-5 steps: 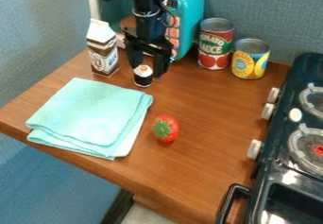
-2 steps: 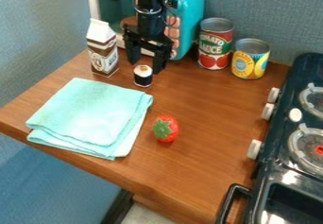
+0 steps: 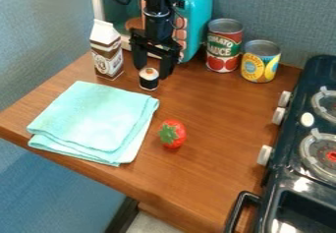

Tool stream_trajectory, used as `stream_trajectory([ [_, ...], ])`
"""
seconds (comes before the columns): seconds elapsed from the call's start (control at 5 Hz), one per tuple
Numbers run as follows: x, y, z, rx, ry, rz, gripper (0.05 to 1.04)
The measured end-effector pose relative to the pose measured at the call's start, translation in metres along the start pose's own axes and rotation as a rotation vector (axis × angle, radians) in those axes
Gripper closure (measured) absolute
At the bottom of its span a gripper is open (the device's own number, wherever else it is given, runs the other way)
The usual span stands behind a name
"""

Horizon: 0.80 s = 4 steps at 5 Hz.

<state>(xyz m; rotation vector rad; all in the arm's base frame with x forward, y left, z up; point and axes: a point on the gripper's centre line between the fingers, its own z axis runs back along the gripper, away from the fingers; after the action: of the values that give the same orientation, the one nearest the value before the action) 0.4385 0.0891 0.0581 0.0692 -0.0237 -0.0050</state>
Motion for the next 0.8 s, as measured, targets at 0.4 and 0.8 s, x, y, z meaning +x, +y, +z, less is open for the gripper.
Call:
stream_trajectory([
  [0.4, 0.001, 0.001, -0.015, -0.001, 0.054, 0.039, 0.085],
  [0.8, 0.0, 0.001, -0.026, -0.004, 0.095, 0.055, 0.085],
])
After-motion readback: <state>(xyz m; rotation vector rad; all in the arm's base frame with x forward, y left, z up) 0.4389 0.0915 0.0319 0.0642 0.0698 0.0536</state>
